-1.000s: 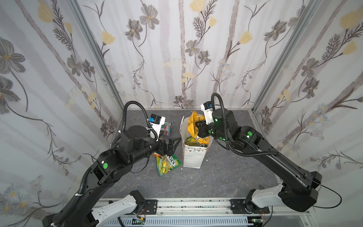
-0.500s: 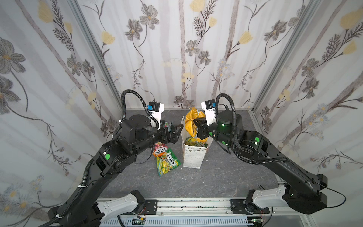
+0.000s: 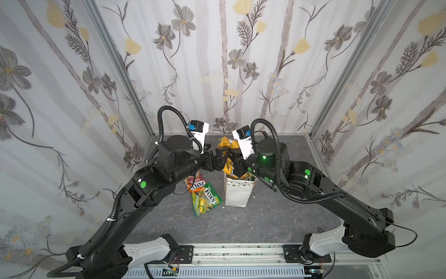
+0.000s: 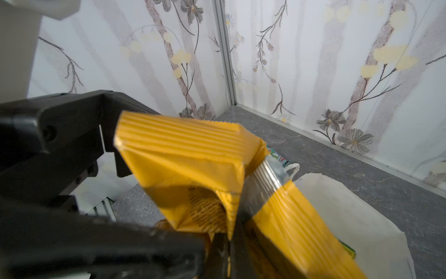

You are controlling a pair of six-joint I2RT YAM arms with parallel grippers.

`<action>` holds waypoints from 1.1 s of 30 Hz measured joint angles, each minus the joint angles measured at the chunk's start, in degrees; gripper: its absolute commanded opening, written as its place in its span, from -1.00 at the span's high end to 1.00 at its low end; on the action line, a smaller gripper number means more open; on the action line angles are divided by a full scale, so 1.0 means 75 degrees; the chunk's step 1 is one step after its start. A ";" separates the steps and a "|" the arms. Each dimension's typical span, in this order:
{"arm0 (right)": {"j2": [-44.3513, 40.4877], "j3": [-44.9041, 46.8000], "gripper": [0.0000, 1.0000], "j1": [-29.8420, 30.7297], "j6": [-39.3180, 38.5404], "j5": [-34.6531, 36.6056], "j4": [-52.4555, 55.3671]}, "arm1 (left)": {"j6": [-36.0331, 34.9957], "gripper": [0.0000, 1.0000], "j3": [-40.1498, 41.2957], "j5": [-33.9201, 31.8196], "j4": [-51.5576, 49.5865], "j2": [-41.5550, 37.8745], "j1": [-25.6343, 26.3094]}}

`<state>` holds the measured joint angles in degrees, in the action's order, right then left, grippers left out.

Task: Take the snacks out of the paper bag
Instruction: Pick up the snack from the paper bag.

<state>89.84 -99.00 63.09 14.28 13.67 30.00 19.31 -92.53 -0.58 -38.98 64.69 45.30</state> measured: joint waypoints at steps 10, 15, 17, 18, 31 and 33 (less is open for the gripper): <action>0.0082 -0.0012 1.00 0.0189 -0.0204 -0.0064 0.0017 | -0.0012 0.15 0.0344 0.0254 0.0545 -0.0050 -0.0017; 0.0090 -0.0012 0.80 0.0207 -0.0265 -0.0070 -0.0047 | -0.0093 0.52 0.0589 0.0434 0.0833 -0.0262 -0.0015; 0.0090 -0.0012 0.67 0.0221 -0.0291 -0.0067 -0.0085 | -0.0149 0.62 0.0708 0.0484 0.0982 -0.0356 -0.0009; 0.0076 -0.0012 0.60 0.0227 -0.0321 -0.0064 -0.0090 | -0.0157 0.67 0.0775 0.0484 0.1055 -0.0405 -0.0012; -0.0903 0.0717 -0.24 0.0265 -0.0522 -0.0122 -0.0959 | -0.0344 1.00 0.1361 0.0428 0.2031 -0.1099 -0.0015; -0.1163 0.0991 -0.39 0.0265 -0.0554 -0.0122 -0.1236 | -0.0353 1.00 0.1463 0.0353 0.2090 -0.1195 -0.0015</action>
<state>81.12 -91.57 65.08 10.13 12.75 20.73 16.67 -81.56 2.07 -23.31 55.72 45.19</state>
